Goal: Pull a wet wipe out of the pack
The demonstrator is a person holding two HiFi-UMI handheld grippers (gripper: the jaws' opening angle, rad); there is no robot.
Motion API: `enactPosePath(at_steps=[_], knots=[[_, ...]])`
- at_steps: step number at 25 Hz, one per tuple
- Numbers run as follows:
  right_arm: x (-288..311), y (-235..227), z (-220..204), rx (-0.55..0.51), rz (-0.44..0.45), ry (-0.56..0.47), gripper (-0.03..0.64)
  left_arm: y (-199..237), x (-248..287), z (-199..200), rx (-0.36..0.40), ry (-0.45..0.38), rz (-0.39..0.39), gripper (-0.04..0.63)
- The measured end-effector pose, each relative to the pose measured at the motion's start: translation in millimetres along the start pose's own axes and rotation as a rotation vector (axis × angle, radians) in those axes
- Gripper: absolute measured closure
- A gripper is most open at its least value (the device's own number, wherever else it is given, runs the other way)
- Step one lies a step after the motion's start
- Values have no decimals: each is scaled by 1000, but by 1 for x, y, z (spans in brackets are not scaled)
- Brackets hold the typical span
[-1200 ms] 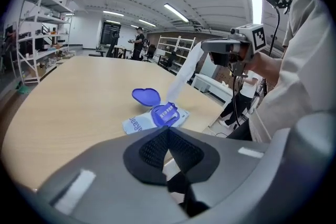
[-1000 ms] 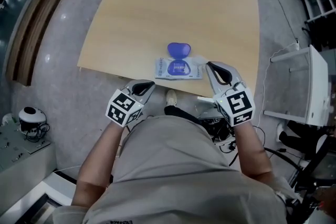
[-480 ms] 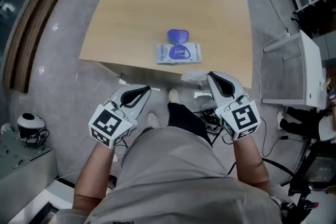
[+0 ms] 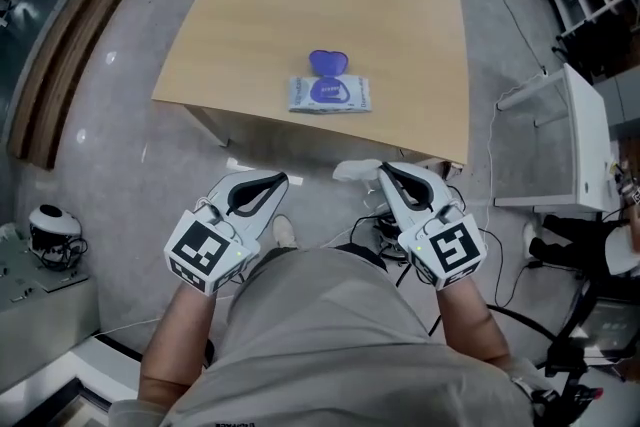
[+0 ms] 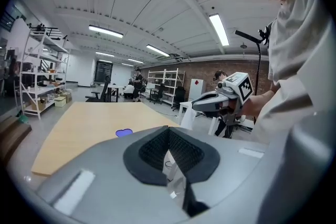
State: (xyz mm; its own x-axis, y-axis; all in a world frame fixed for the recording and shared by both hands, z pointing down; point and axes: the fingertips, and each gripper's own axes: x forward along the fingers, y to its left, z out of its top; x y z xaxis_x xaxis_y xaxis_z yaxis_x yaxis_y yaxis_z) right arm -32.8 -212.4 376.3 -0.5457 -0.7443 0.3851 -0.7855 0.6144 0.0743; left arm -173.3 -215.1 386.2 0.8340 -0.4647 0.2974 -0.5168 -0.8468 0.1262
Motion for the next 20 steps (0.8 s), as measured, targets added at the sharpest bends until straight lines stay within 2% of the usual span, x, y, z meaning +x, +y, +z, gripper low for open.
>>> enactPosePath(at_steps=[7,13,20], knots=[[-70,6,-17,-19,51,-29,614,-82,9,10,-3,-36,52,591],[-143,14,-58,-2,133,-59,614,-171,17,2,-12,-36,116,591],[-209,27,-99,16,202,-60,614,-253,-3,-25,-10,39,190,591]])
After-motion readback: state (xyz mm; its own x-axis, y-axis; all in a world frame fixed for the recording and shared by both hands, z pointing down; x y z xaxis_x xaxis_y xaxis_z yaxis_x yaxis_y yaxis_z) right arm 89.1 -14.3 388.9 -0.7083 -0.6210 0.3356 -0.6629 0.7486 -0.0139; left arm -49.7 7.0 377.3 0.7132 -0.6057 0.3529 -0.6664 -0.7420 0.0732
